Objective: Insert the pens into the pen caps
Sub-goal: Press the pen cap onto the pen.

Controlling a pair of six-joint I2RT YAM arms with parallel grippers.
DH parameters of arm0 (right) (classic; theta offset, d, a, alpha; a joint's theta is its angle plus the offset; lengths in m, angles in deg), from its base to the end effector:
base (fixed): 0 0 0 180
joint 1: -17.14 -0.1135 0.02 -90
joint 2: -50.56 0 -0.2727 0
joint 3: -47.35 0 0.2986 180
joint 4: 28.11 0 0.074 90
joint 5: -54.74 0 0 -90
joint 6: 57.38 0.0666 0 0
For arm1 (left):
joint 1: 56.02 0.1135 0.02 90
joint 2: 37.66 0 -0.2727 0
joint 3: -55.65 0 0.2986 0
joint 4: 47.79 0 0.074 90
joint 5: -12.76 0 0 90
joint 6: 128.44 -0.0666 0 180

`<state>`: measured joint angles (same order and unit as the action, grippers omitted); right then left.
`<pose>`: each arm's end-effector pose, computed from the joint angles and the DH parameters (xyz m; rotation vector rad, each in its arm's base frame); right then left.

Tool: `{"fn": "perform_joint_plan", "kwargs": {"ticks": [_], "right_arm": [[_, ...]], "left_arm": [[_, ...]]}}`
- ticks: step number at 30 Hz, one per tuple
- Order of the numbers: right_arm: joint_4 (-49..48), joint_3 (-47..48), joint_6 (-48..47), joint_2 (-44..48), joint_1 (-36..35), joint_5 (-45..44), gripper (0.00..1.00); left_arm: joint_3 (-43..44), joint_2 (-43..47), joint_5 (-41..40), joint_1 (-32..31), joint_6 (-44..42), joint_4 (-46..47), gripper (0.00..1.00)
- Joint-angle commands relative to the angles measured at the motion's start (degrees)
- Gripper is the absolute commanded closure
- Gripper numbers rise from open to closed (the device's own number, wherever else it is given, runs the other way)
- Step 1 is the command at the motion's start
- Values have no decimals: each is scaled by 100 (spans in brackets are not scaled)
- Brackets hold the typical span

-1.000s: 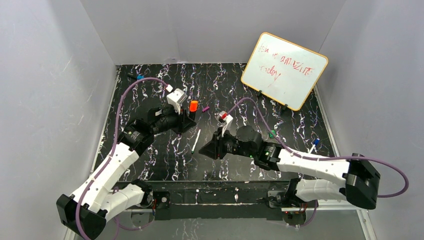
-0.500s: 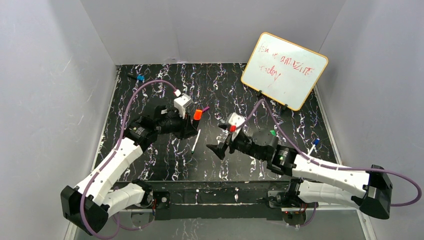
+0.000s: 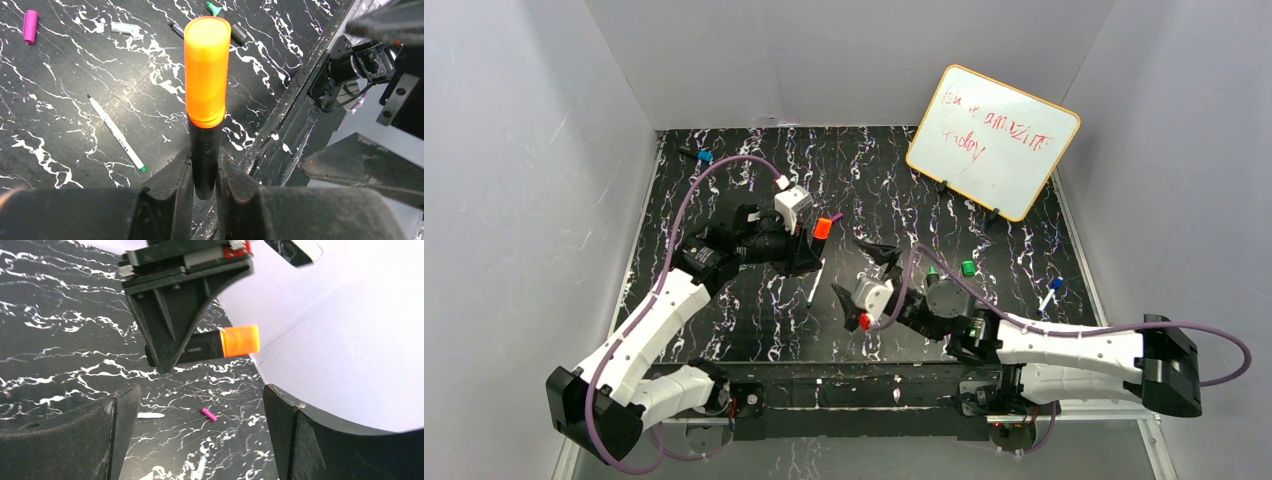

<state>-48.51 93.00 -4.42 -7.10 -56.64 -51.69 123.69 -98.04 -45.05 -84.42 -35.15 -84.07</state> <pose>0.1026 0.2853 0.3019 -1.0331 1.0006 0.3235 0.2431 -0.1718 0.3279 0.8013 1.9563 -0.9161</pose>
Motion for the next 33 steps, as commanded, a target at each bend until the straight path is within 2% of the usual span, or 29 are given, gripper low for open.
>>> {"fn": "perform_joint_plan", "kwargs": {"ticks": [1, 5, 13, 18, 23, 26, 29, 33], "right_arm": [[-1321, -151, -1203, -251, -213, -416, 1], [-1620, -15, -888, -143, -192, -587, 1], [183, 645, -762, -122, -106, 467, 1], [665, 998, -698, -322, -31, 740, 1], [570, 1509, 931, -271, 542, 9, 2], [823, 1892, 2171, -238, 1026, -316, 6], [1503, 2374, 3382, -450, 1416, -172, 8], [2120, 2848, 5041, -903, 1513, 224, 11]], "left_arm": [[133, 30, 191, 10, -8, -169, 100], [45, 159, 116, 4, -5, -202, 100], [-51, 263, 214, -55, 31, -212, 100], [-27, 303, 203, -125, 8, -298, 100], [-62, 477, -20, -148, 27, -327, 100], [-149, 617, -245, -148, 40, -284, 100], [-318, 769, -611, -155, 102, -116, 100], [-518, 922, -1081, -173, 201, 126, 100]]}}
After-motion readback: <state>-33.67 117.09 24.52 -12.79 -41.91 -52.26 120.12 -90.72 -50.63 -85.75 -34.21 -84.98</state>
